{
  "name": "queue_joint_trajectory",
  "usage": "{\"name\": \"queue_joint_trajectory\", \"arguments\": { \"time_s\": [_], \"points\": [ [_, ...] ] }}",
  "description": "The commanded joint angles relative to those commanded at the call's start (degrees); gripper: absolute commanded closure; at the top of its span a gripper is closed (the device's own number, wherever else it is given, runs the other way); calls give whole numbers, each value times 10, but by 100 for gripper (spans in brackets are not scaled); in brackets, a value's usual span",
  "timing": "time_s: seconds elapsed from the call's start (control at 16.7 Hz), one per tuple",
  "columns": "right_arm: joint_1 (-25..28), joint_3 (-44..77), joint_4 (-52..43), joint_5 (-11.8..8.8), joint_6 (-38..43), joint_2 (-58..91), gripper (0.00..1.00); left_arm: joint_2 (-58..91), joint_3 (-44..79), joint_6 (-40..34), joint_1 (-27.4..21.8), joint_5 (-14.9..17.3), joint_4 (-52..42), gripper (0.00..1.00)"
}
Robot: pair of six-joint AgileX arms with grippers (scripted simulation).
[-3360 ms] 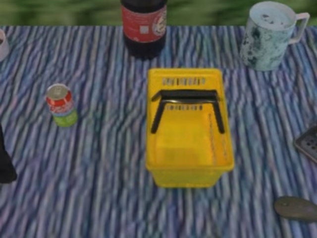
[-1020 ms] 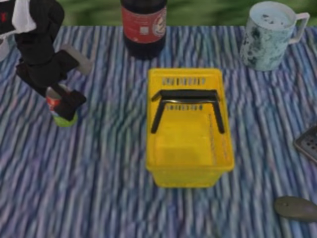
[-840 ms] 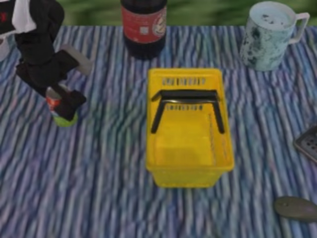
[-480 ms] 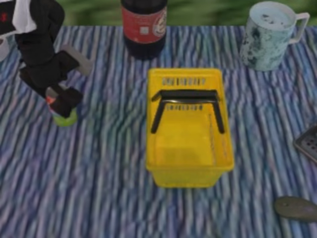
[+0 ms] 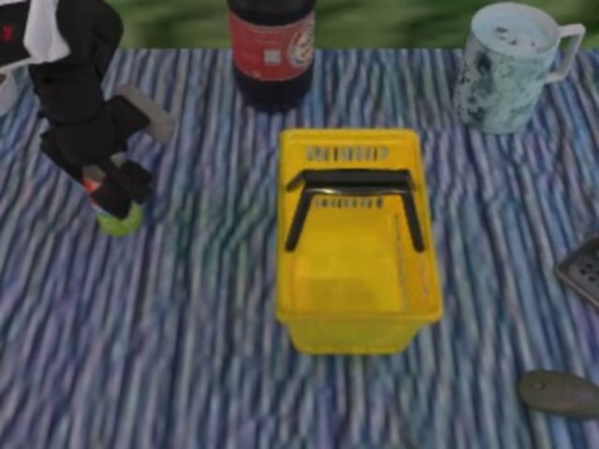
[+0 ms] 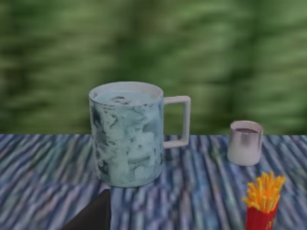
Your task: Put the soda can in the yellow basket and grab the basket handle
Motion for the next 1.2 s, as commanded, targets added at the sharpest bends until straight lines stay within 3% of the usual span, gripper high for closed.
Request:
{"name": "queue_joint_trajectory", "arguments": {
  "time_s": [0.54,0.66,0.9,1.2],
  "points": [
    [0,0,0,0,0,0,0,-1,0,1,1,0,0,100],
    [0,0,0,0,0,0,0,-2,-4,-5,-3,16,18,100],
    [0,0,0,0,0,0,0,-4,-26,-43,-16,101,128,100],
    [0,0,0,0,0,0,0,-12,-78,-130,-39,278,388,100]
  ]
}}
